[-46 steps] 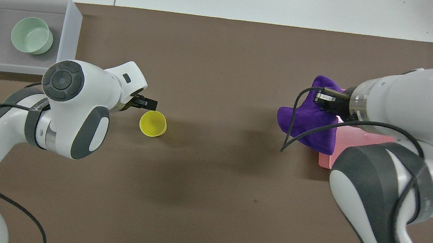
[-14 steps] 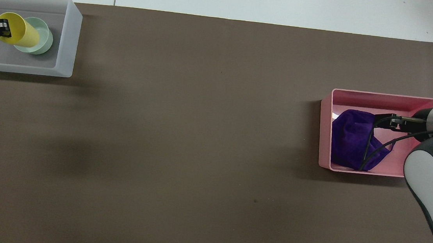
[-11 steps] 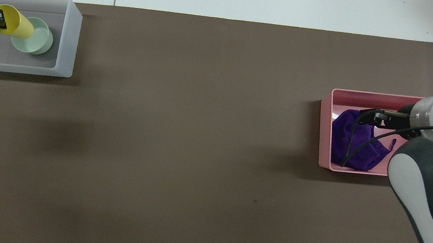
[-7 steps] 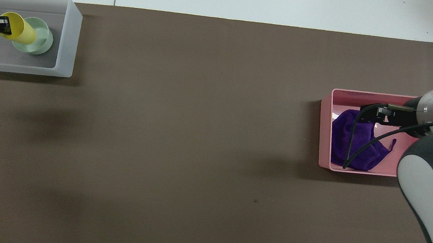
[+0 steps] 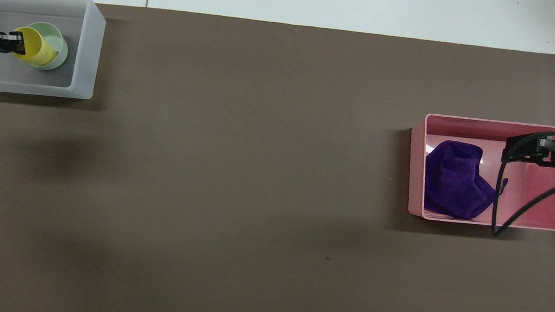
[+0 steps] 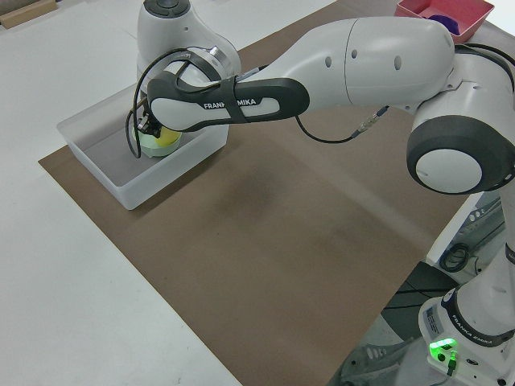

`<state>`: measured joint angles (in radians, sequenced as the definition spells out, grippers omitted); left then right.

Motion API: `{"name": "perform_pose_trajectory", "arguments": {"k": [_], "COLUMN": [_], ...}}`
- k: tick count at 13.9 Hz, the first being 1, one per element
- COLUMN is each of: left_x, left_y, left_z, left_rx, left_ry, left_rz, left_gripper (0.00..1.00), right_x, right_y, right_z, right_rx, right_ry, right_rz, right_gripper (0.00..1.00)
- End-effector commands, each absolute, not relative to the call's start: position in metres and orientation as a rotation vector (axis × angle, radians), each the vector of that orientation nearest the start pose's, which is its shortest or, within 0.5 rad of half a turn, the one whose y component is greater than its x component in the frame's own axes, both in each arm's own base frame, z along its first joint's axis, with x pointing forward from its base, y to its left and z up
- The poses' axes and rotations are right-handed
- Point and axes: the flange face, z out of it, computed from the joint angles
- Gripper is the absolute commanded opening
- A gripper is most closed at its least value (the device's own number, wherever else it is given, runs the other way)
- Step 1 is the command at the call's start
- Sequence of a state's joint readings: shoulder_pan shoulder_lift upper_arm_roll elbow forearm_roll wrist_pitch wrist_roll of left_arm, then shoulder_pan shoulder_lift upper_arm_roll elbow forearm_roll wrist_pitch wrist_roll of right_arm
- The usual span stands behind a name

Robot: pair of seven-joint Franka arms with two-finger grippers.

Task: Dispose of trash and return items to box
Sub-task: 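Open the left gripper and withdraw it from the yellow cup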

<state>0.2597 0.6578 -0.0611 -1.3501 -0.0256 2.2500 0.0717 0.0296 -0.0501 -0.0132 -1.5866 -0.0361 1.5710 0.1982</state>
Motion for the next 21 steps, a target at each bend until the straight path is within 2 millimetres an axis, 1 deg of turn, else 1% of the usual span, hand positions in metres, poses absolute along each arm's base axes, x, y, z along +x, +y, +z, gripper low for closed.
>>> {"name": "perform_pose_trajectory", "arguments": {"k": [1,2,3,4,5,6,7,8,9,11,12,14,15,16,17,18,19,20,21], "left_x": [0.728,0.728,0.729,0.728,0.728,0.726,0.72,0.709,0.696,0.673,0.663,0.646,0.638,0.629,0.617,0.607,0.601,0.595,0.586], "left_y": [0.159,0.159,0.159,0.161,0.154,0.146,0.132,0.121,0.105,0.068,0.042,0.013,-0.002,-0.006,-0.016,-0.021,-0.022,-0.023,-0.024], "left_z": [0.367,0.369,0.372,0.376,0.393,0.407,0.424,0.436,0.45,0.468,0.476,0.479,0.48,0.486,0.492,0.499,0.506,0.514,0.526], "left_rx": [-3.123,-3.122,-3.12,-3.116,-3.106,-3.104,-3.104,-3.105,-3.105,-3.108,-3.112,-3.117,-3.119,-3.117,-3.117,-3.115,-3.115,-3.122,-3.122], "left_ry": [-0.23,-0.225,-0.222,-0.22,-0.202,-0.187,-0.158,-0.133,-0.09,-0.016,0.032,0.101,0.136,0.146,0.169,0.182,0.185,0.189,0.194], "left_rz": [-0.413,-0.405,-0.402,-0.408,-0.441,-0.46,-0.469,-0.464,-0.465,-0.462,-0.459,-0.44,-0.428,-0.43,-0.423,-0.424,-0.415,-0.36,-0.343], "left_gripper": [0.41,0.51,0.64,0.86,1.0,1.0,1.0,1.0,1.0,1.0,1.0,1.0,1.0,1.0,1.0,1.0,1.0,1.0,1.0], "right_x": [0.533,0.531,0.53,0.53,0.529,0.529,0.527,0.525,0.523,0.523,0.522,0.521,0.52,0.521,0.521,0.52,0.521,0.523,0.523], "right_y": [-0.012,-0.013,-0.013,-0.012,-0.01,-0.008,-0.007,-0.009,-0.012,-0.015,-0.012,-0.016,-0.018,-0.018,-0.019,-0.019,-0.018,-0.019,-0.019], "right_z": [0.652,0.653,0.654,0.653,0.653,0.652,0.653,0.656,0.66,0.659,0.659,0.654,0.656,0.656,0.653,0.651,0.649,0.651,0.651], "right_rx": [-3.169,-3.175,-3.182,-3.185,-3.186,-3.186,-3.19,-3.202,-3.206,-3.181,-3.166,-3.16,-3.162,-3.162,-3.164,-3.167,-3.168,-3.178,-3.175], "right_ry": [0.207,0.193,0.177,0.161,0.148,0.144,0.14,0.138,0.131,0.124,0.119,0.11,0.115,0.115,0.115,0.115,0.113,0.109,0.106], "right_rz": [-0.047,-0.039,-0.032,-0.022,-0.022,-0.015,0.001,0.013,0.029,0.043,0.043,0.065,0.056,0.046,0.053,0.056,0.06,0.037,0.027], "right_gripper": [1.0,1.0,1.0,1.0,1.0,1.0,1.0,1.0,1.0,1.0,1.0,1.0,1.0,1.0,1.0,1.0,1.0,1.0,1.0]}}
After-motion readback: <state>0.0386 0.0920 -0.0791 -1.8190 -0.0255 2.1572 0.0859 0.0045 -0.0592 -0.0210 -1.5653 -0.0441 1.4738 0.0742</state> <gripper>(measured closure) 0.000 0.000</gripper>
